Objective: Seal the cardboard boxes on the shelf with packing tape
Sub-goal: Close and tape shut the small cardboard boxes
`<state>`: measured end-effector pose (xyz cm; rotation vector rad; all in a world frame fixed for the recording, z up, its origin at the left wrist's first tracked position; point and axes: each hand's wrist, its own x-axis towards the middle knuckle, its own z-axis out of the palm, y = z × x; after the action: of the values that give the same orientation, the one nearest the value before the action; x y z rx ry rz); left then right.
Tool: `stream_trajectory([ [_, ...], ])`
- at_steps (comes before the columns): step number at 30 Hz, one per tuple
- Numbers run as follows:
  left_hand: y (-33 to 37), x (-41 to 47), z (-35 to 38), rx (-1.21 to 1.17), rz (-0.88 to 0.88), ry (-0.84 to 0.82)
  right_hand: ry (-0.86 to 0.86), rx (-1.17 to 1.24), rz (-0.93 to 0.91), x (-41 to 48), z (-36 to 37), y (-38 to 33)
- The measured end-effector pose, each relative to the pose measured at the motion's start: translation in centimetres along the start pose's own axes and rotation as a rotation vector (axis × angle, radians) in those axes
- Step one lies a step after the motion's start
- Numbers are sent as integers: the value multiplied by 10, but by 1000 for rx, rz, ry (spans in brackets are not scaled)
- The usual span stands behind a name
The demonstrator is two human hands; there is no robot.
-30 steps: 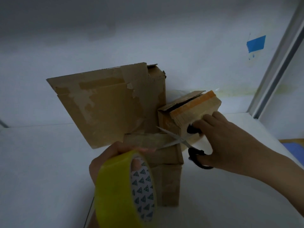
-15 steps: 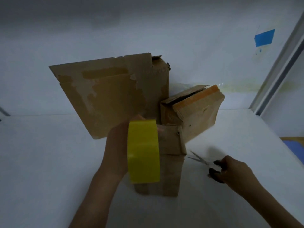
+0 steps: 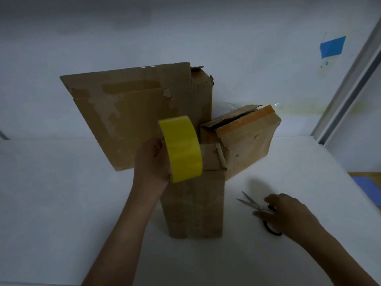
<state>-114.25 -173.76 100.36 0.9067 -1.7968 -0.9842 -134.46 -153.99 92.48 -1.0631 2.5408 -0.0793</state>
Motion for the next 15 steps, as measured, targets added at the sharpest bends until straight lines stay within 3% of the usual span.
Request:
stream_trajectory([
  [3,-8,14,-1,27,-30,65,-122,412,-124,-15,-1,-26],
  [7,-23,30,-9,5,-96,152,-413,924,-65,-20,17,-55],
  [15,-32,31,-36,-166,-368,555,-259,1254,-119,1,38,-87],
])
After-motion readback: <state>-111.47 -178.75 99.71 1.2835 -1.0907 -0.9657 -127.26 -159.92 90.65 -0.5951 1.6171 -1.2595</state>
